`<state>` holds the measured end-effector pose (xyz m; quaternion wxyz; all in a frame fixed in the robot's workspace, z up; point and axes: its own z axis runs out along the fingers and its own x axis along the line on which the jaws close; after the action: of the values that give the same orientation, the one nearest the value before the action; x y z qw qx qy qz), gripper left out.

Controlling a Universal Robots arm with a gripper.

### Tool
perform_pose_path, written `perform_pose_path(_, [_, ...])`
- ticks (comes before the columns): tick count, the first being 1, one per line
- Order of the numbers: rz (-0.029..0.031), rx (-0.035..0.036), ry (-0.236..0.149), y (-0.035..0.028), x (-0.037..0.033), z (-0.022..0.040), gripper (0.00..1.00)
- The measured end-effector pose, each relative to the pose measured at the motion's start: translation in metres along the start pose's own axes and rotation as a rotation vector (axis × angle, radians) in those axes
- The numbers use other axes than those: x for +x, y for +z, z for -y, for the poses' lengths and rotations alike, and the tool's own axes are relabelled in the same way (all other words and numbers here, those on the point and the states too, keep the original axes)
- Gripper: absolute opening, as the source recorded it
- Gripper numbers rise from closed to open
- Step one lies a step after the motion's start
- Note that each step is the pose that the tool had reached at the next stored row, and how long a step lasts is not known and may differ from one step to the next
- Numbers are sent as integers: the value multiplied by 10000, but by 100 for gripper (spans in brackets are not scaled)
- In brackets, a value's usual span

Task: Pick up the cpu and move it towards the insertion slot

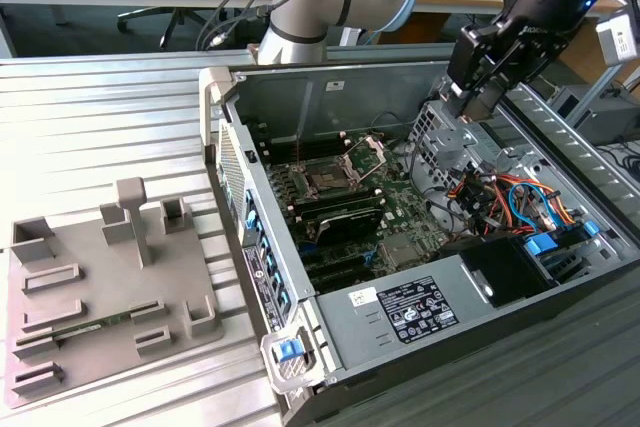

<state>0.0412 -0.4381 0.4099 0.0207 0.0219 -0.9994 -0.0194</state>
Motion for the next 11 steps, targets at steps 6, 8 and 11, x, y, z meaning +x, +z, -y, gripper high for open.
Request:
perform_pose_path(6, [0, 1, -1, 20, 44, -1, 55])
perform_pose_path(8, [0, 1, -1, 26, 57, -1, 55])
perform_pose_path(11, [0, 0, -1, 32, 74, -3, 55])
